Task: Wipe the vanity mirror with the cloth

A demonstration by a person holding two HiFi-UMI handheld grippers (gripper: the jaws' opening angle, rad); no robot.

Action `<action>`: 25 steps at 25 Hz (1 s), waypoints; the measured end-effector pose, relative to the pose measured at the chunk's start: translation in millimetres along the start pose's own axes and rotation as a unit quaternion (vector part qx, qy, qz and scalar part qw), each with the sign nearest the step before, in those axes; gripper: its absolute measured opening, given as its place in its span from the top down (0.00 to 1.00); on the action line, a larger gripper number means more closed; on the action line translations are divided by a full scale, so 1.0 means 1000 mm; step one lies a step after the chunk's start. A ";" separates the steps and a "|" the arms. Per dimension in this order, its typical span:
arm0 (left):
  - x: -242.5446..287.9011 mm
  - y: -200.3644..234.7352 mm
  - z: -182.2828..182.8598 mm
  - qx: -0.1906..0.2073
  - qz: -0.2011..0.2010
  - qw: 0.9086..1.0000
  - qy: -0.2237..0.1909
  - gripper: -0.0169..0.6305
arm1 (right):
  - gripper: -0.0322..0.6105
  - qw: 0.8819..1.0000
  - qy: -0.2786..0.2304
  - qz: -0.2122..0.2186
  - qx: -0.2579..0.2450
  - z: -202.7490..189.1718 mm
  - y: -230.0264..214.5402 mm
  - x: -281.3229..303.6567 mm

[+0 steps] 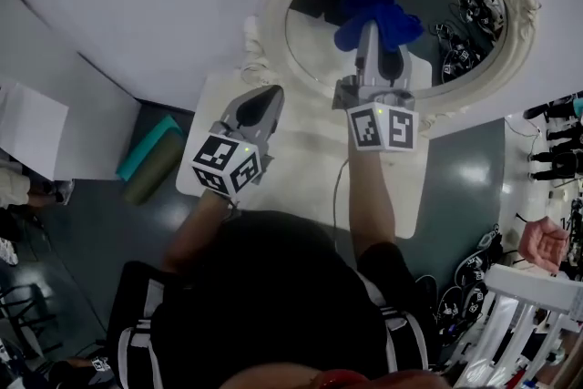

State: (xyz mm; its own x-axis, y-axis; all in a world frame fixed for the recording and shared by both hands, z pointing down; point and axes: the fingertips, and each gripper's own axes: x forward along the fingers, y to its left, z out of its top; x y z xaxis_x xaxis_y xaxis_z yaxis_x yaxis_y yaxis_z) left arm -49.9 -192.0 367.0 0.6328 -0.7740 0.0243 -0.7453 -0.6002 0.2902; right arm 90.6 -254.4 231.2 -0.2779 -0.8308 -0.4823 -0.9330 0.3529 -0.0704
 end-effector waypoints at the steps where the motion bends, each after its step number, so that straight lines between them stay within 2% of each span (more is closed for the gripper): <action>1: 0.006 -0.004 -0.003 -0.001 -0.006 1.000 0.002 0.96 | 0.84 1.000 0.002 -0.010 -0.002 -0.001 -0.010 -0.008; 12: 0.040 -0.048 -0.021 -0.003 -0.056 0.998 0.013 0.96 | 0.84 0.991 0.011 -0.127 -0.034 0.004 -0.110 -0.102; 17: 0.054 -0.039 -0.021 -0.005 -0.065 0.998 0.018 0.96 | 0.84 0.982 0.022 -0.184 -0.044 -0.014 -0.151 -0.123; 25: 0.065 -0.060 -0.027 -0.001 -0.065 0.998 0.023 0.96 | 0.84 0.965 0.040 -0.258 -0.027 -0.020 -0.216 -0.164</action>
State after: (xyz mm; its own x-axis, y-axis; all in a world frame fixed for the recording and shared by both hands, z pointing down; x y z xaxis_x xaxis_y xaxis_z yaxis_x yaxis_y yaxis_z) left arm 41.5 -200.6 376.7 0.7331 -0.6795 0.0304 -0.6560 -0.6945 0.2954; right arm 333.0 -202.6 342.9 0.2117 -0.9215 -0.3257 -0.9620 -0.1377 -0.2356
